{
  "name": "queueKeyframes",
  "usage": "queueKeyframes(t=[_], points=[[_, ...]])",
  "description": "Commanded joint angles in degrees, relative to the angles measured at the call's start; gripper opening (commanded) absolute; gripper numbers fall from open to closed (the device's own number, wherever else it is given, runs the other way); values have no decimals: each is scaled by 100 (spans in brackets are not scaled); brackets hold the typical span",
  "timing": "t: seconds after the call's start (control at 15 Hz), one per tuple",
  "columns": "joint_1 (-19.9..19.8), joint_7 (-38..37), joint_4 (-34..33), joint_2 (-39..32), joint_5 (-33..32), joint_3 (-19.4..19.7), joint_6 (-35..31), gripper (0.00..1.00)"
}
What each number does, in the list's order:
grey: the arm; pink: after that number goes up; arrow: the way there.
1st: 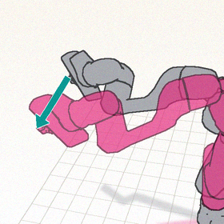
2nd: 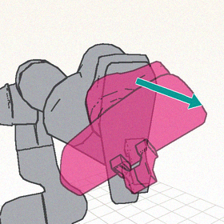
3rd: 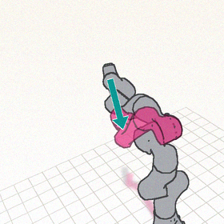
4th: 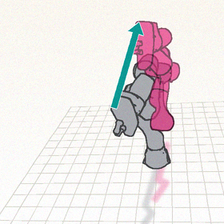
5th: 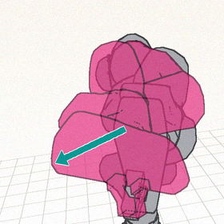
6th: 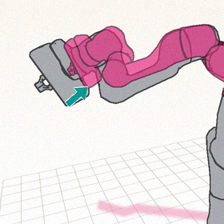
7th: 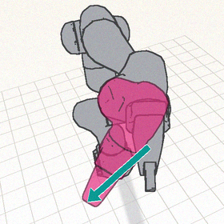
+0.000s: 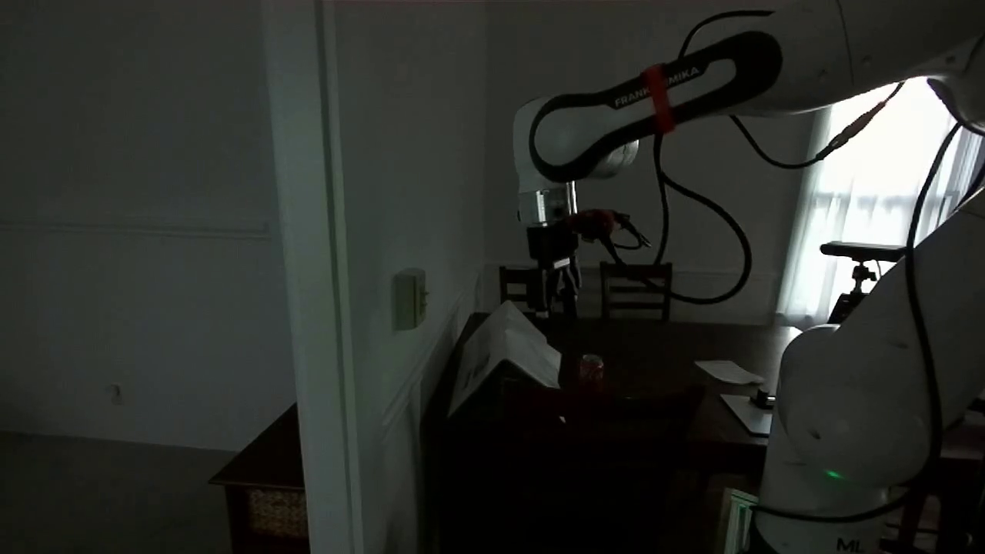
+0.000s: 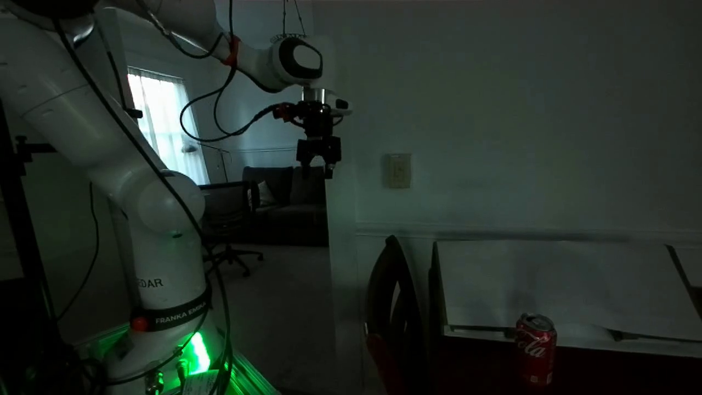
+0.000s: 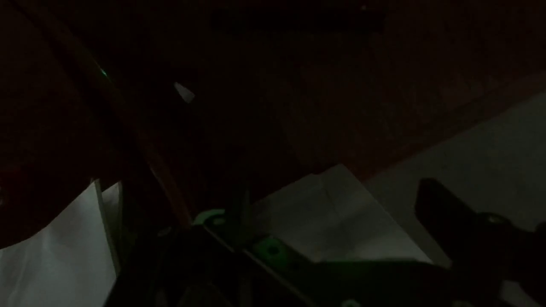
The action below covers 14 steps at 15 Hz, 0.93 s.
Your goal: Turn on the switch on the wall.
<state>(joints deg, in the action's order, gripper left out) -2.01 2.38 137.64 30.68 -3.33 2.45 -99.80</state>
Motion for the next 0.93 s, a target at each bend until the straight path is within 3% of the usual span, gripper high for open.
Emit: queueKeyframes(t=[0.0,0.47,0.87], points=[[-22,302,-687,-364,804,526,138,100],[-99,1130,-1526,-1331,2761,1463,-160,100],[-374,1849,-2015,-2210,4766,1773,-464,100]])
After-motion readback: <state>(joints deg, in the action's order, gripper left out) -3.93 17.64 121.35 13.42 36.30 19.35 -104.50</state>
